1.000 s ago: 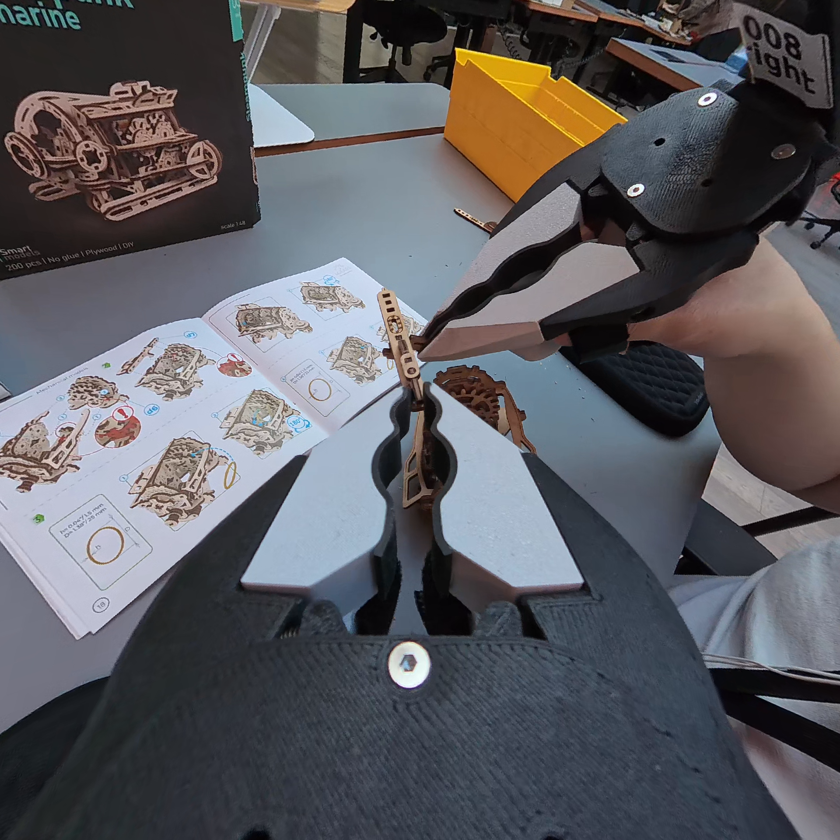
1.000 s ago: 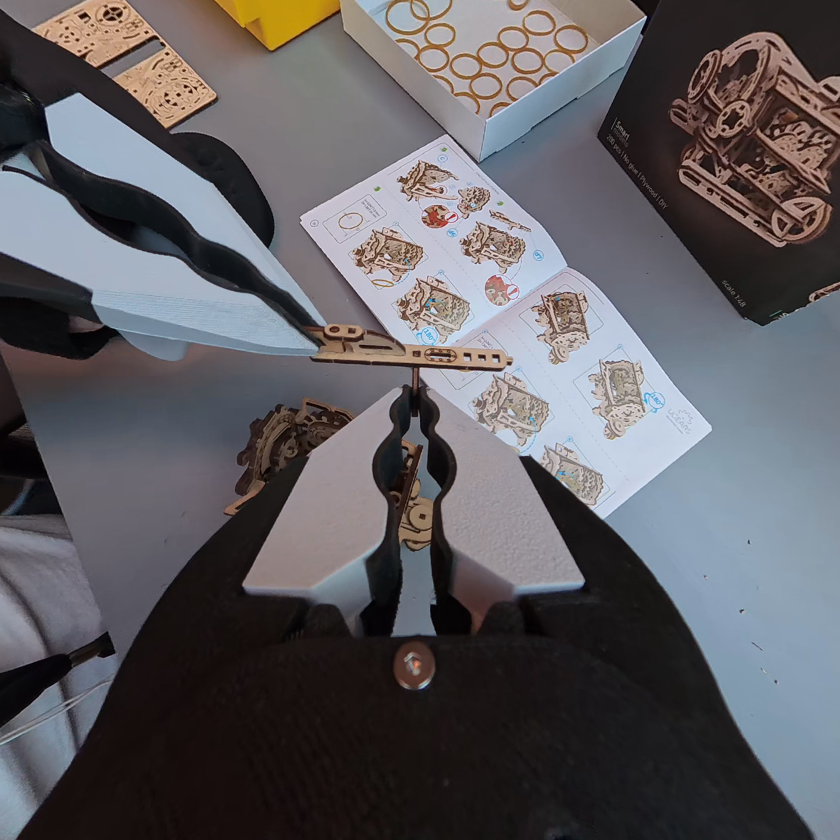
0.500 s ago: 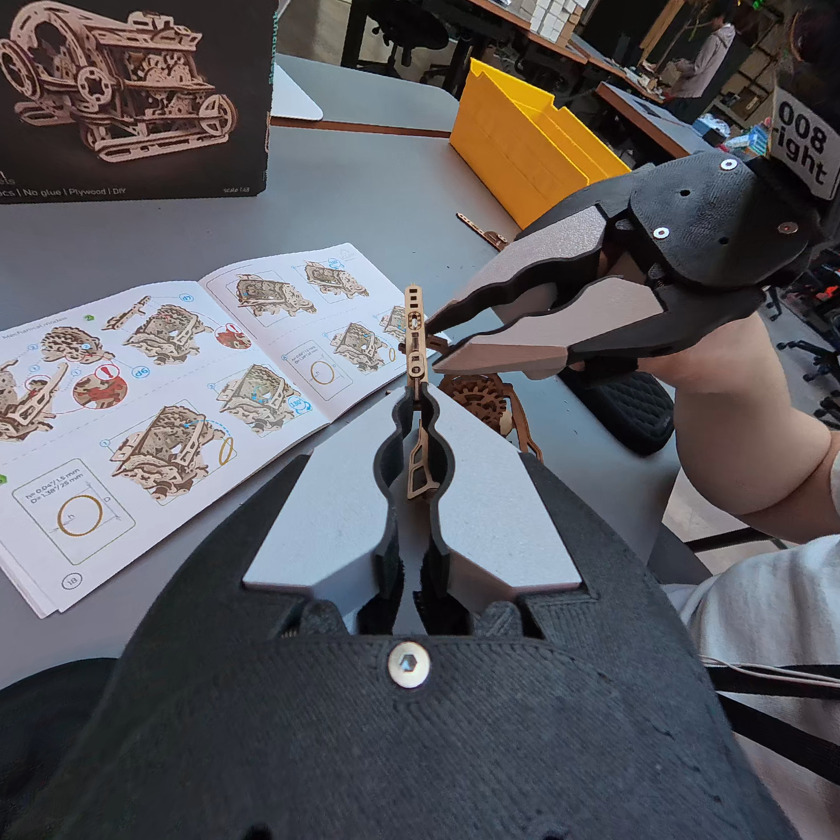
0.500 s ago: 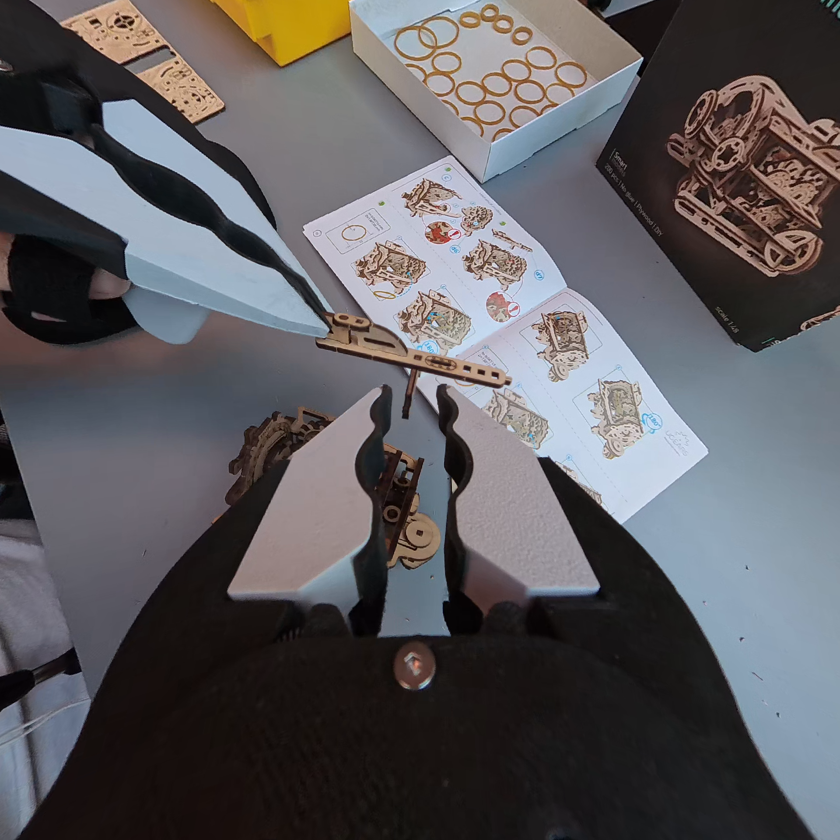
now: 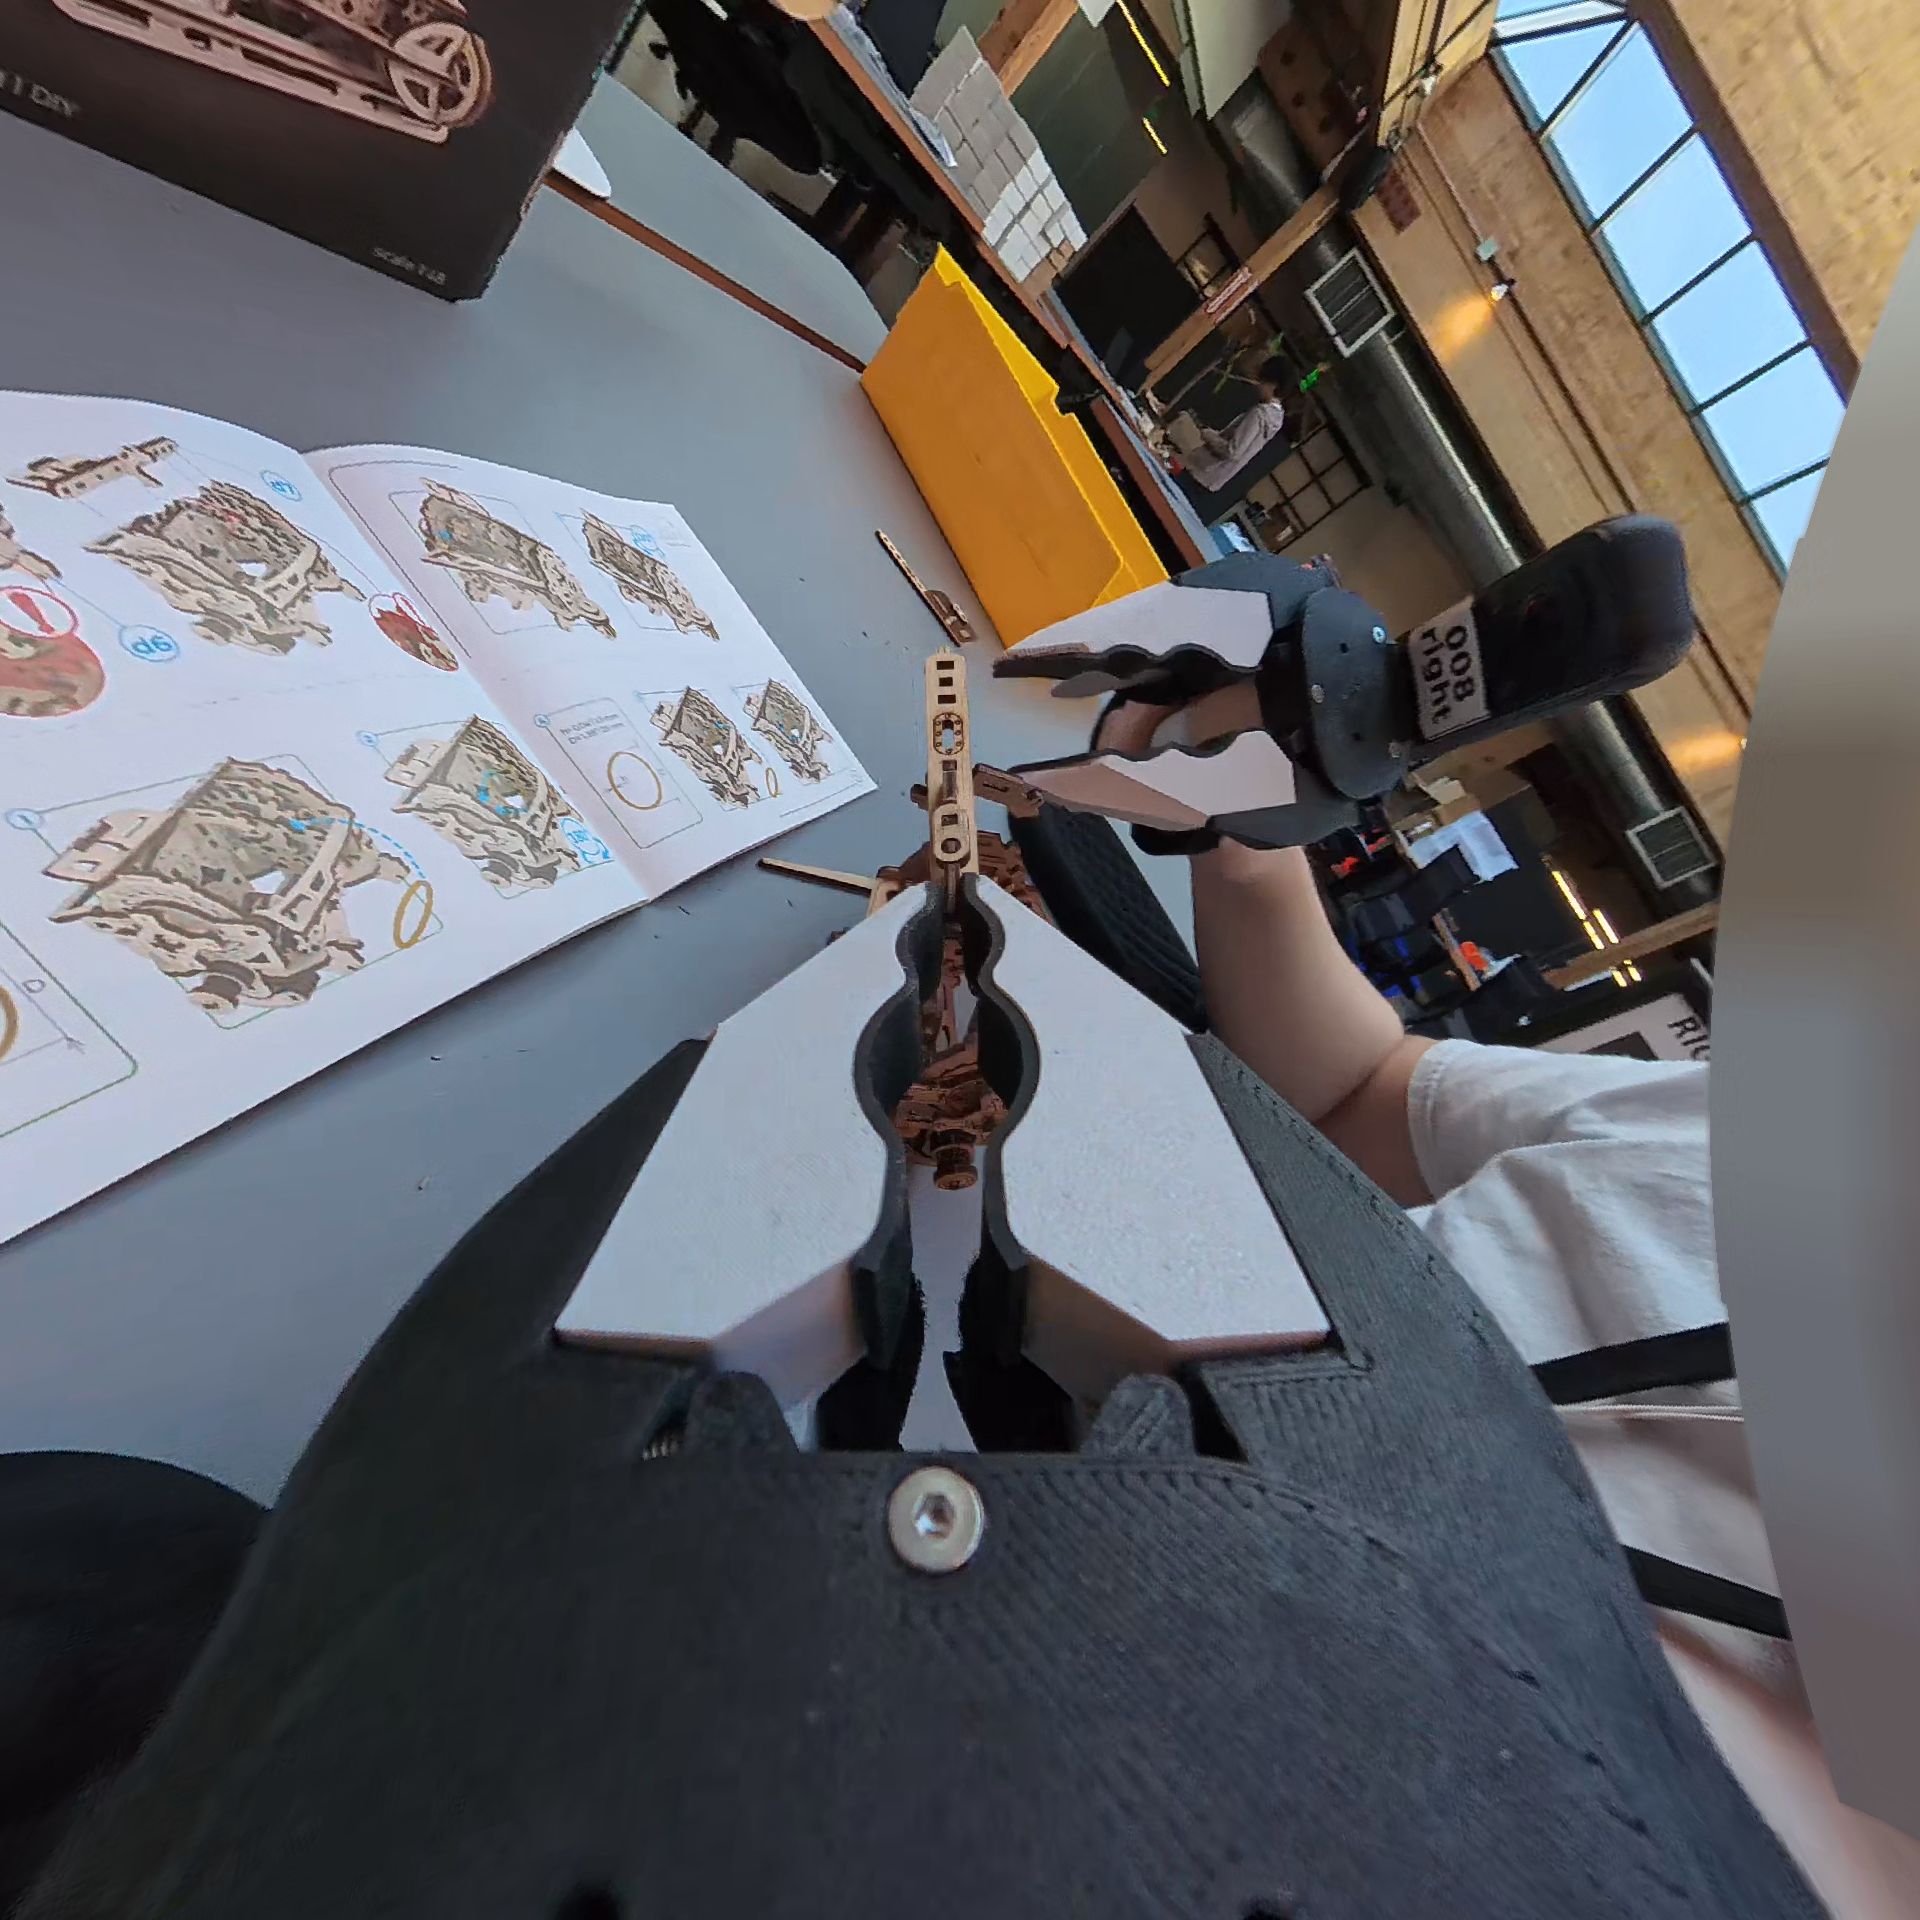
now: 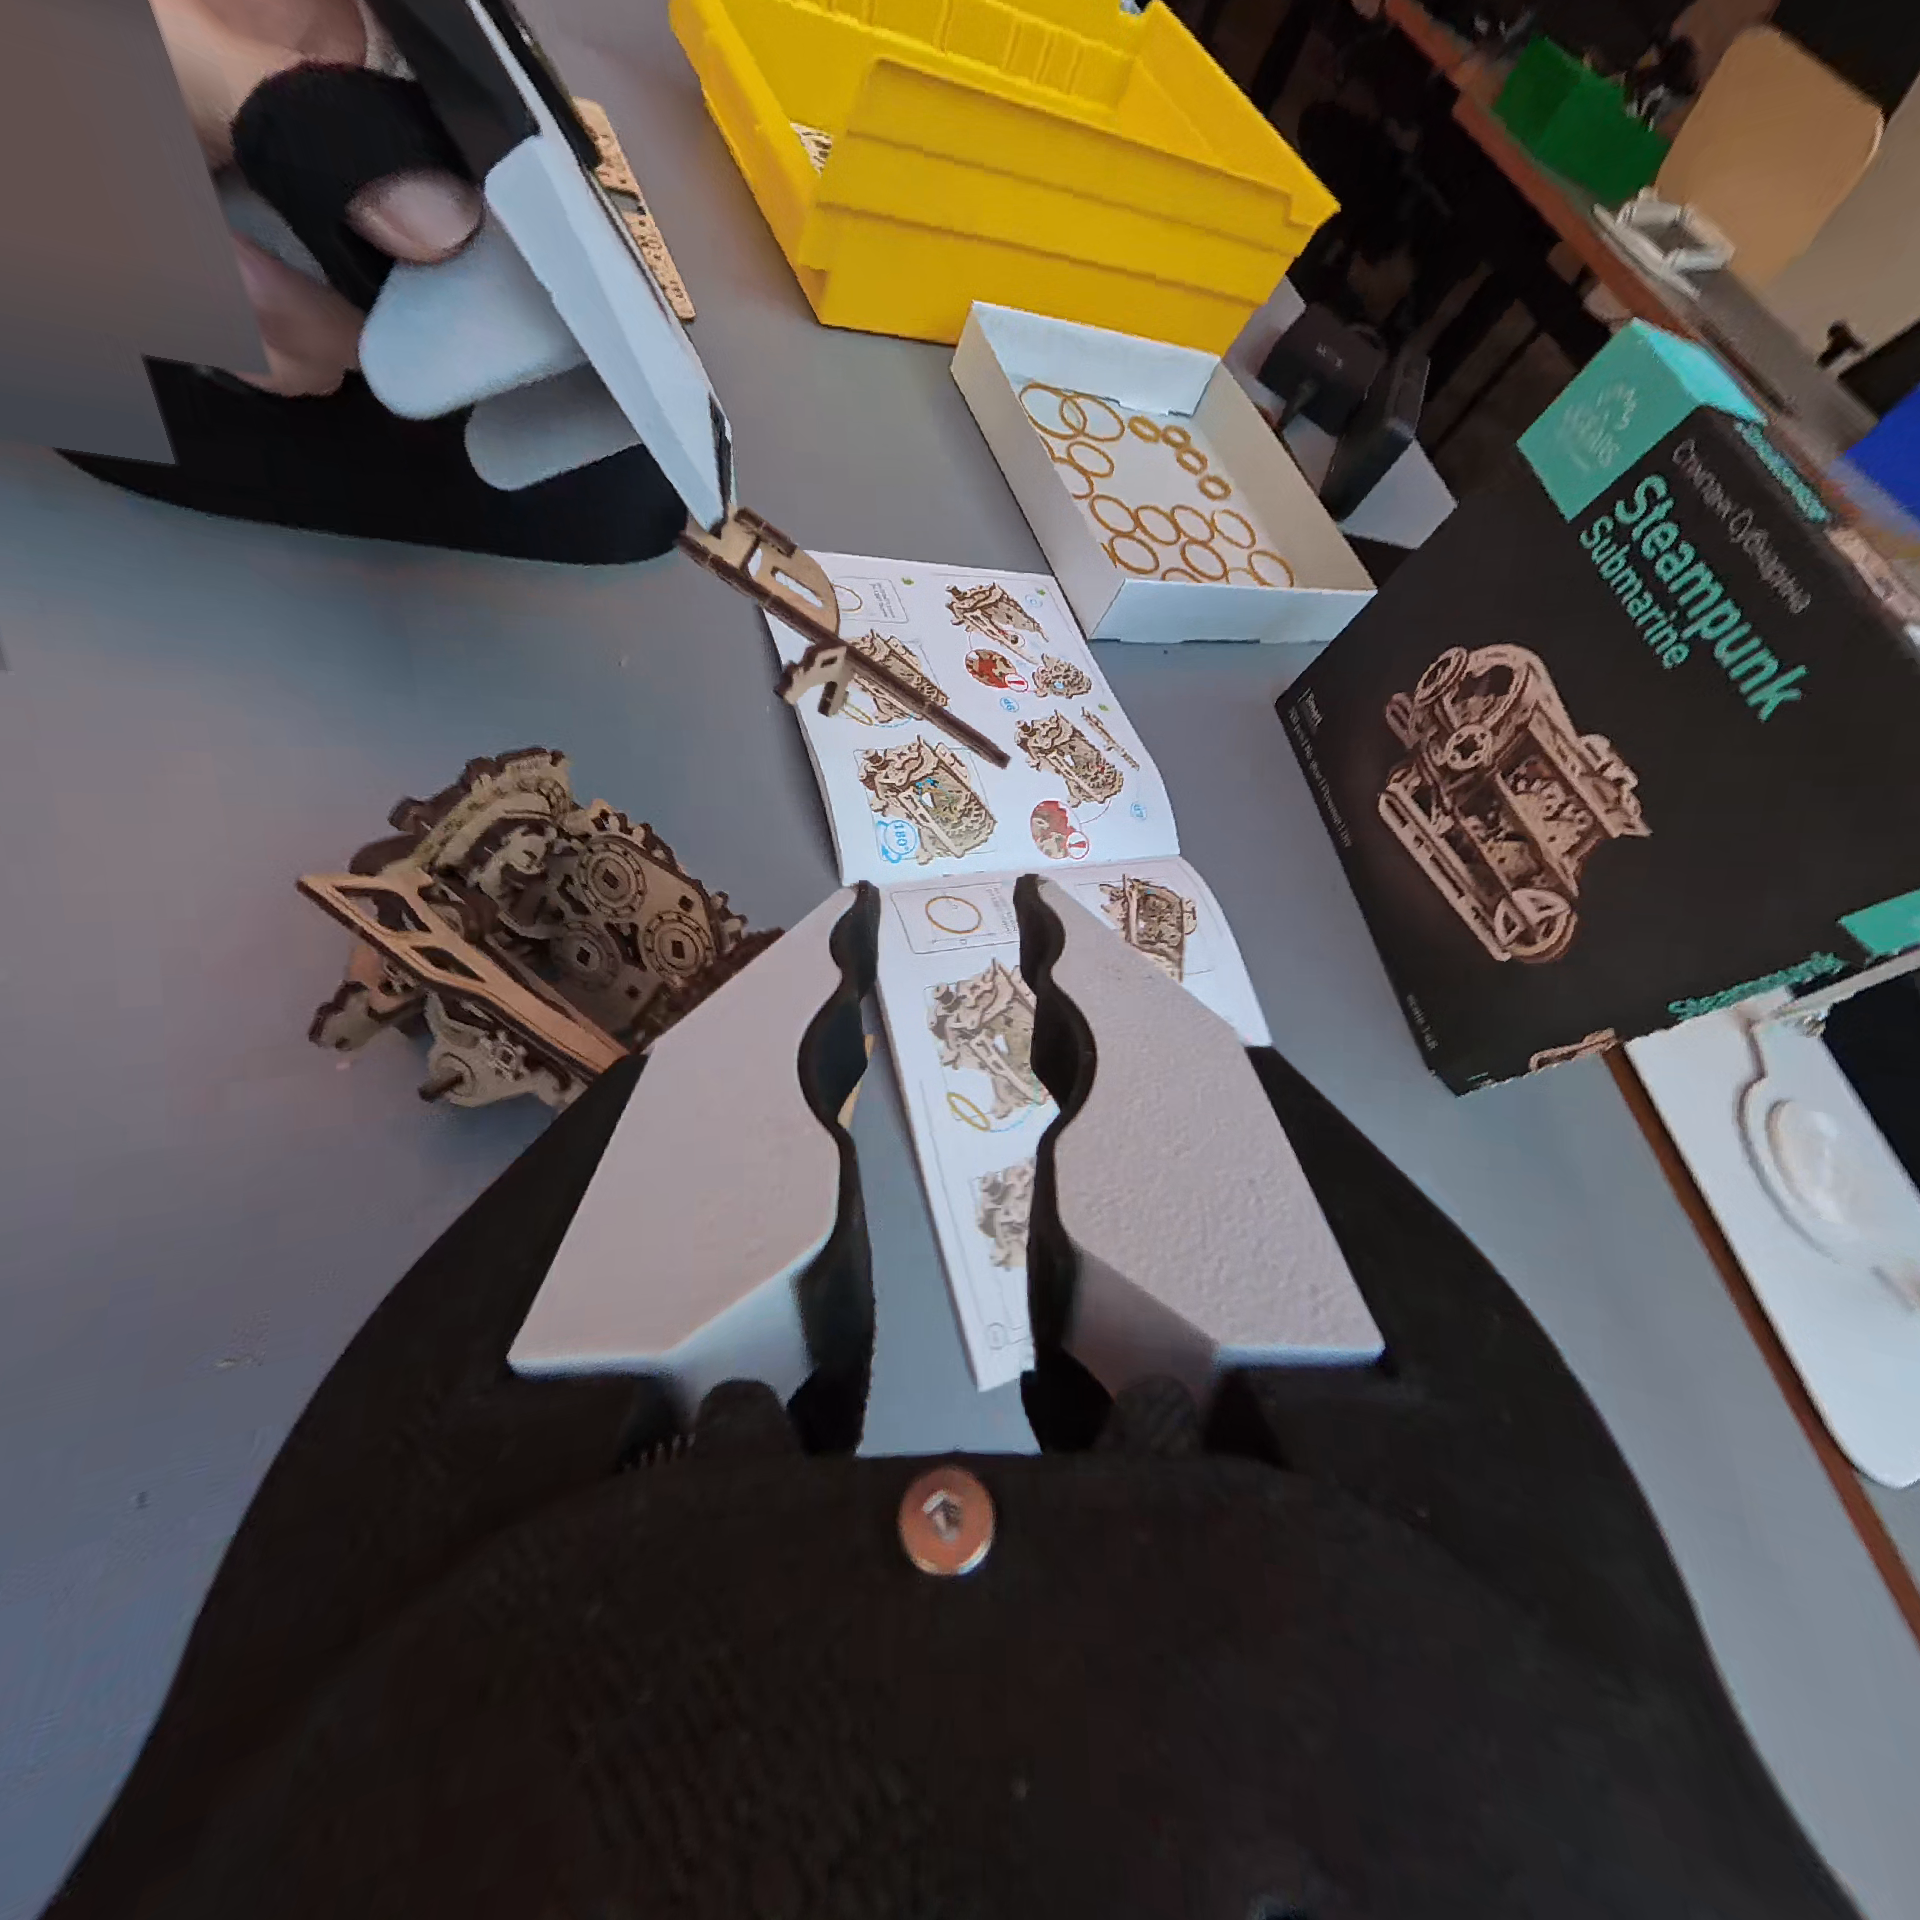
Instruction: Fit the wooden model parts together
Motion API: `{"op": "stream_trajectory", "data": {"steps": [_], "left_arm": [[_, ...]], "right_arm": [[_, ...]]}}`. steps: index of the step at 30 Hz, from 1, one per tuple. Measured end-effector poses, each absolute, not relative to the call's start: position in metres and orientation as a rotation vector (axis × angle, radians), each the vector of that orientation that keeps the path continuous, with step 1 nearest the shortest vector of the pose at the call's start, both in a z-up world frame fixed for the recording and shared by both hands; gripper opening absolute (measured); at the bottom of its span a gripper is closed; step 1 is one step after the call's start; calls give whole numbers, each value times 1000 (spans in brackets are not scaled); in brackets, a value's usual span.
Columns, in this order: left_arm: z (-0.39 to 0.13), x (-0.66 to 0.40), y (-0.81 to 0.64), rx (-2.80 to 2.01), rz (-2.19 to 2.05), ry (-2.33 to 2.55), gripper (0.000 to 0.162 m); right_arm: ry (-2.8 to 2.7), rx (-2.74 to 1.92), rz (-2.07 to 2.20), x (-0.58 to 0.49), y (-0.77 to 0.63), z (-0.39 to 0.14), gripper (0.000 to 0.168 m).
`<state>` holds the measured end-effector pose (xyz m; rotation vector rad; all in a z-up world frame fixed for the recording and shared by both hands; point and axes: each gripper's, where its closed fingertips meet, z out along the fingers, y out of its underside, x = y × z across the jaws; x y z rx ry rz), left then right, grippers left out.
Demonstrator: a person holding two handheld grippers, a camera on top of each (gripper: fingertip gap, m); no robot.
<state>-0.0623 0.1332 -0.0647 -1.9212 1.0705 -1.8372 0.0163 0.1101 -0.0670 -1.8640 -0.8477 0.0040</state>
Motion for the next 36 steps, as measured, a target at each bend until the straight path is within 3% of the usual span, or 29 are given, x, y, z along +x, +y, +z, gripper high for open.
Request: {"op": "stream_trajectory", "data": {"steps": [1,14,20,36], "left_arm": [[-64,-63,131,-1929,-1875,1072,0],[-61,-60,111,-1896,-1814,1248,0],[-61,-58,110,-1777,-1500,1409,0],[-62,-58,108,-1808,-1568,1356,1]], "right_arm": [[-907,-1833,-20,18,111,-69,27],[-1445,-1471,-75,-14,114,-63,21],[-1477,-1364,-248,-18,110,-65,17],[-1523,-1364,-296,-19,109,-80,2]]}}
